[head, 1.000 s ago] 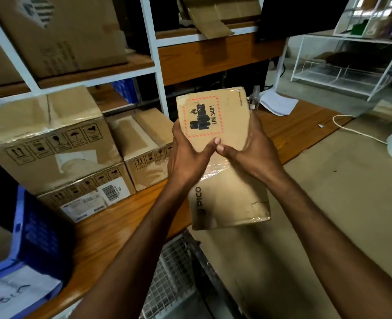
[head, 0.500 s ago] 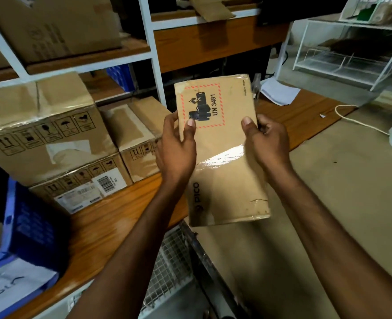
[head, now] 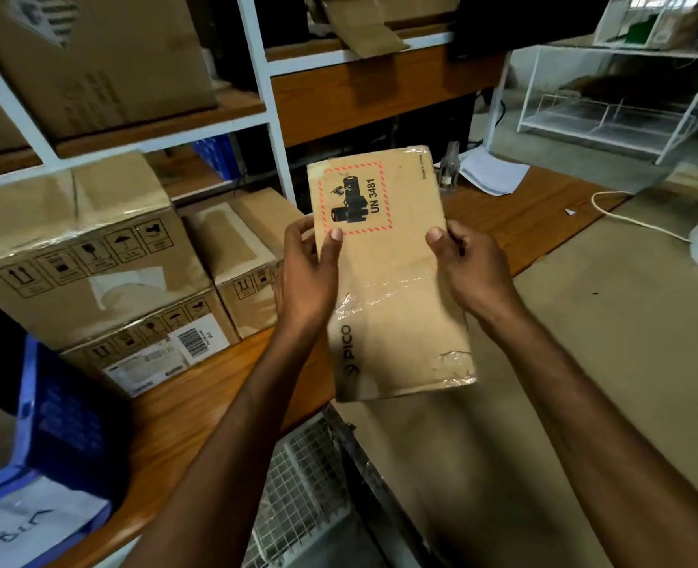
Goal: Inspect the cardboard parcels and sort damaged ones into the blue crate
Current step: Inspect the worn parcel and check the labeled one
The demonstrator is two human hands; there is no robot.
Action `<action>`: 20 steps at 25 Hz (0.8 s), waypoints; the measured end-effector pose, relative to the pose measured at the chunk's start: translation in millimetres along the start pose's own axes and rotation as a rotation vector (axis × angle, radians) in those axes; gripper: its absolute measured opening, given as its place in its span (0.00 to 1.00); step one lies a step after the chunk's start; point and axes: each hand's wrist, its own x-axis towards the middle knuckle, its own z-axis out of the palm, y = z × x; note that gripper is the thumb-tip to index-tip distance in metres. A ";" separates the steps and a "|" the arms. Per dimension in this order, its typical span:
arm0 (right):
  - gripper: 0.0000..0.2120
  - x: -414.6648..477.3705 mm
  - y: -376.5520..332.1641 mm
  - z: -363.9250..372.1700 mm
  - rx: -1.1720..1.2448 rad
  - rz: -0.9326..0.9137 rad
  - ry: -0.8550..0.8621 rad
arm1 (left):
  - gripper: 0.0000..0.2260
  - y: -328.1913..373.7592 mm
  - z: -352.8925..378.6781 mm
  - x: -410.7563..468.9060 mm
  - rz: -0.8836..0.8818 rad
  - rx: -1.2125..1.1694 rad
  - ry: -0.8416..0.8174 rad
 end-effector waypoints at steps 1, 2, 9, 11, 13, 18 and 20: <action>0.13 -1.7 -0.6 0.2 0.024 0.019 -0.068 | 0.27 -0.5 -1.9 -2.2 -0.026 -0.008 -0.023; 0.17 -4.1 -1.5 2.4 0.019 0.029 -0.091 | 0.29 0.1 -2.9 -5.4 -0.036 0.010 -0.040; 0.28 0.3 -1.9 2.9 -0.040 0.053 -0.040 | 0.32 6.6 -9.0 0.6 -0.024 0.195 -0.050; 0.32 -0.6 -3.5 2.5 -0.073 0.063 -0.076 | 0.32 13.4 -12.9 8.1 -0.031 0.277 -0.099; 0.43 -6.8 -5.8 8.5 -0.163 0.053 -0.134 | 0.35 20.4 -14.6 15.1 -0.025 0.386 -0.216; 0.59 -9.8 -10.4 14.5 -0.321 0.029 -0.210 | 0.42 27.0 -18.3 23.9 -0.056 0.467 -0.329; 0.65 -10.0 -14.5 18.9 -0.381 0.032 -0.228 | 0.42 26.3 -18.4 25.7 -0.044 0.519 -0.312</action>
